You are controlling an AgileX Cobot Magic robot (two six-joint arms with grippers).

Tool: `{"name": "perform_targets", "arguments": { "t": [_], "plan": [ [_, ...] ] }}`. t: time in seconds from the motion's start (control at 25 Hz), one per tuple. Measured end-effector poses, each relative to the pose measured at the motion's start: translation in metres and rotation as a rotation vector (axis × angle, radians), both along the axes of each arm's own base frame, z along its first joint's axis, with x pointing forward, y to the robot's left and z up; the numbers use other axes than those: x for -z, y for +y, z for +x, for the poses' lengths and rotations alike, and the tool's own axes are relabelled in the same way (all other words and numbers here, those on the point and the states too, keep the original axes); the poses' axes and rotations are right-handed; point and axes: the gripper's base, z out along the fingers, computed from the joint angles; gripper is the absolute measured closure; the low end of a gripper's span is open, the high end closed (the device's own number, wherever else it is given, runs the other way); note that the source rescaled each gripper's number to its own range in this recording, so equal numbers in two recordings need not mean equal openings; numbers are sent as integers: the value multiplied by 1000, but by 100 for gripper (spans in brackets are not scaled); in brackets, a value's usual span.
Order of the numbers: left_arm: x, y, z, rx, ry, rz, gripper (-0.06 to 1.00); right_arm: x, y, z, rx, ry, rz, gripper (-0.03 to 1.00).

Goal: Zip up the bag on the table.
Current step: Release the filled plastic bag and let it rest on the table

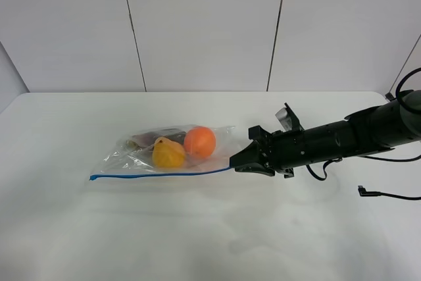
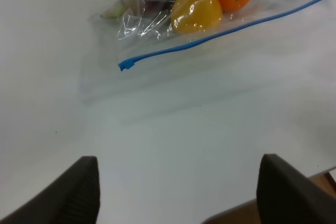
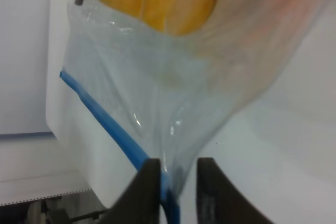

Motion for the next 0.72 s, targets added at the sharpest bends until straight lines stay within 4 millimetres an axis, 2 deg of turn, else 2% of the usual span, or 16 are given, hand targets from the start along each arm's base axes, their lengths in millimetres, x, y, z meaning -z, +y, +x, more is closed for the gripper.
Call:
{"name": "perform_targets", "arguments": {
  "t": [0.16,0.24,0.72],
  "plan": [
    [0,0,0,0,0,0,-3,-2,2,-1,-10,0,28,49],
    [0,0,0,0,0,0,-3,-3,2,-1,-11,2,36,44],
    [0,0,0,0,0,0,-3,-3,2,0,-11,-7,40,40]
  ]
}}
